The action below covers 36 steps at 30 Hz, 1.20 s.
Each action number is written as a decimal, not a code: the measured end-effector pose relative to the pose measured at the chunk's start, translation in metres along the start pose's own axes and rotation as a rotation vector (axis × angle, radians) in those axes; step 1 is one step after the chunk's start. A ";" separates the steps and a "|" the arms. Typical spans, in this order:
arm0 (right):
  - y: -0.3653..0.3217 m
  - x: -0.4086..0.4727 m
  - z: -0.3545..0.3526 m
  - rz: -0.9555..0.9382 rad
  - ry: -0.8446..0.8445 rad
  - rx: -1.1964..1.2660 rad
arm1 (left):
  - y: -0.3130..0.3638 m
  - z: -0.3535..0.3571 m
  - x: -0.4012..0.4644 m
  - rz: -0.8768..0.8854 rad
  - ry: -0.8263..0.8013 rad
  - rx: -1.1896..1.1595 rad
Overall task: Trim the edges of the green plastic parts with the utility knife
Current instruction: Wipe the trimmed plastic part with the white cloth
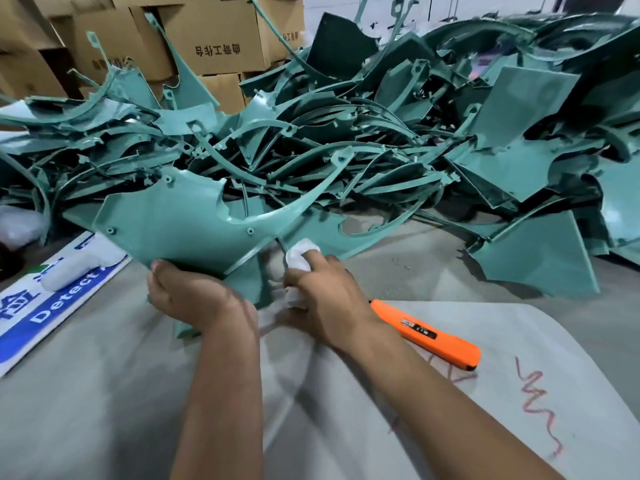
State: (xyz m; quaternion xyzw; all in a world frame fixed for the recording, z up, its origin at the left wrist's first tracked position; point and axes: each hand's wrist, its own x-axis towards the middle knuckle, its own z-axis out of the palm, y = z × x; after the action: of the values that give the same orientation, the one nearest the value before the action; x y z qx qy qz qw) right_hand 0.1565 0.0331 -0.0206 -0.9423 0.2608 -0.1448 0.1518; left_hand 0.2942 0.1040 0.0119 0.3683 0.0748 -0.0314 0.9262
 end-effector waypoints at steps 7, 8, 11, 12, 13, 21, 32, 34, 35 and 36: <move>0.045 -0.021 -0.048 0.149 0.516 0.388 | -0.013 0.006 -0.026 -0.014 -0.060 -0.042; 0.057 -0.027 -0.058 0.197 0.600 0.452 | -0.016 0.005 -0.027 -0.033 -0.063 -0.018; 0.094 -0.046 -0.086 0.363 0.735 0.729 | -0.023 0.004 -0.033 -0.093 -0.133 0.037; 0.106 -0.053 -0.091 0.408 0.766 0.820 | -0.028 0.001 -0.034 -0.097 -0.177 0.051; 0.116 -0.060 -0.093 0.440 0.794 0.869 | -0.033 -0.001 -0.036 -0.106 -0.217 0.081; 0.129 -0.073 -0.078 0.373 0.986 0.822 | -0.050 -0.002 -0.051 -0.332 -0.684 0.464; 0.109 -0.066 -0.063 0.189 0.742 0.481 | -0.063 -0.003 -0.057 -0.399 -0.995 0.681; 0.103 -0.069 -0.062 0.219 0.572 0.654 | -0.063 -0.003 -0.055 -0.403 -1.001 0.716; 0.098 -0.069 -0.062 0.230 0.483 0.841 | -0.062 -0.003 -0.055 -0.418 -1.008 0.729; 0.094 -0.069 -0.063 0.240 0.420 1.045 | -0.061 -0.003 -0.054 -0.429 -1.016 0.735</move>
State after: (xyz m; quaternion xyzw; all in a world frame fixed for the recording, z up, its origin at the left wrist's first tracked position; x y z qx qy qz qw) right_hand 0.0357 -0.0202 -0.0107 -0.6569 0.2843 -0.4203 0.5577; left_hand 0.2337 0.0618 -0.0231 0.5764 -0.3153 -0.4087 0.6334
